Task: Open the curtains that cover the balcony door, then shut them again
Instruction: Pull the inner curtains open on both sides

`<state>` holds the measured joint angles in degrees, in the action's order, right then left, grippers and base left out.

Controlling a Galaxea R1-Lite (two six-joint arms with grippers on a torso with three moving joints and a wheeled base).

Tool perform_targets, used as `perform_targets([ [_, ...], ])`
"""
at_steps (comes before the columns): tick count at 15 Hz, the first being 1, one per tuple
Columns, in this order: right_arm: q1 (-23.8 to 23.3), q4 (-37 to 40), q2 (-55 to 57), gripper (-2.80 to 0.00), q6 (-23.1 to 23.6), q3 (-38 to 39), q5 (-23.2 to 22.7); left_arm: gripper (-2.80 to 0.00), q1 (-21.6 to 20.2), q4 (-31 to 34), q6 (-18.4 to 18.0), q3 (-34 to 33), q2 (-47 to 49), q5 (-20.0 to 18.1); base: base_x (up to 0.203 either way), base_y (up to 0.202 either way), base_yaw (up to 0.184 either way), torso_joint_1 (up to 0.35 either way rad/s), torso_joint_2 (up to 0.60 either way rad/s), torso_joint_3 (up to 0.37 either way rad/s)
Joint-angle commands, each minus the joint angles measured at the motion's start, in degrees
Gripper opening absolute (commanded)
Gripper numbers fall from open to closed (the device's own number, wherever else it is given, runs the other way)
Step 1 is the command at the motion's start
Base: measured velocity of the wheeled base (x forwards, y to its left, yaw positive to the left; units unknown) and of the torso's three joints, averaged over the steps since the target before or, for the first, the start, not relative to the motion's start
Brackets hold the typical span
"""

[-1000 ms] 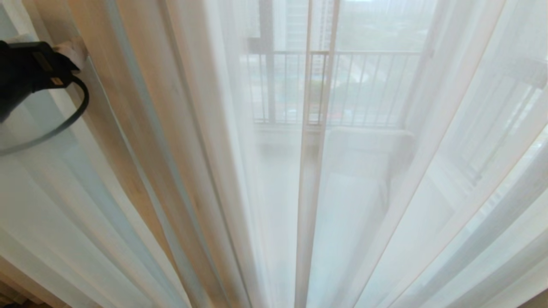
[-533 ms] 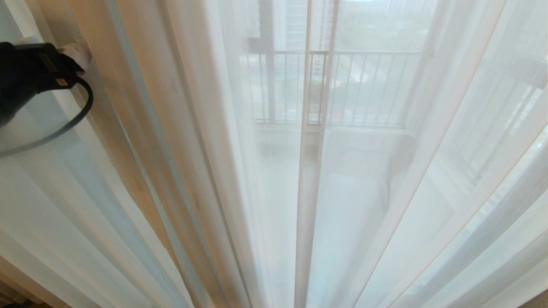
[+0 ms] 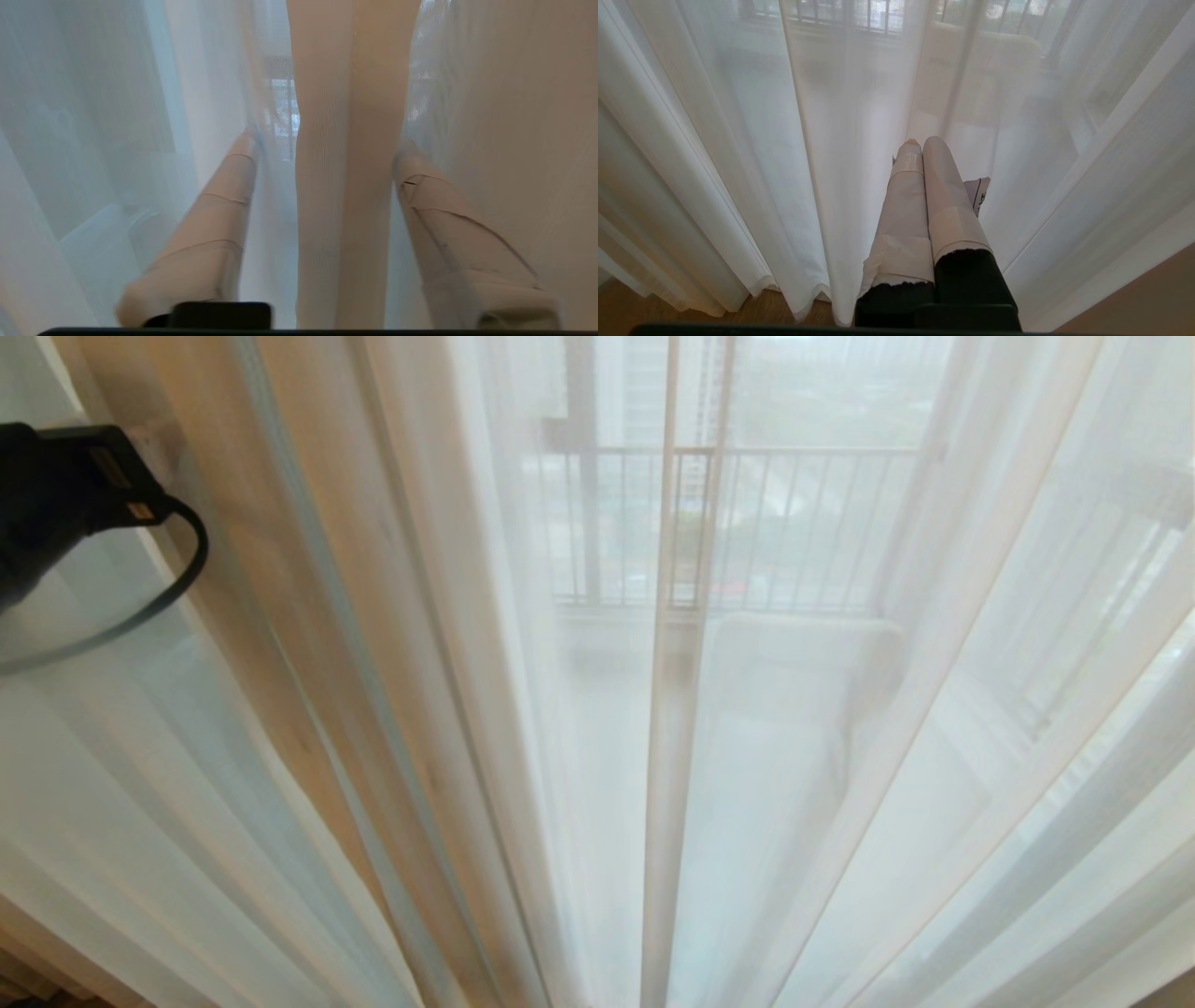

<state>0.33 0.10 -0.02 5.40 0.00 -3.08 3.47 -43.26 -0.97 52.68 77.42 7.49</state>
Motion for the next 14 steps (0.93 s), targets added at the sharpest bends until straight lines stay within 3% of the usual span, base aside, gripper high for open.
perform_targets([
  [1,0.02,-0.01,0.02,-2.8,0.05,0.0,-0.08,-2.8,0.13,-0.24,0.09,0.41,-0.08,0.07,0.0,0.0,0.0,0.0,0.0,0.0],
  [11,0.02,-0.01,0.02,-2.8,0.05,0.0,-0.08,-2.8,0.06,-0.33,0.11,0.41,-0.91,0.21,0.0,0.0,0.0,0.0,0.0,0.0],
  [14,0.02,-0.01,0.02,-2.8,0.05,0.0,0.01,-2.8,0.13,-7.41,-0.88,-0.53,-1.3,0.19,0.0,0.0,0.0,0.0,0.0,0.0],
])
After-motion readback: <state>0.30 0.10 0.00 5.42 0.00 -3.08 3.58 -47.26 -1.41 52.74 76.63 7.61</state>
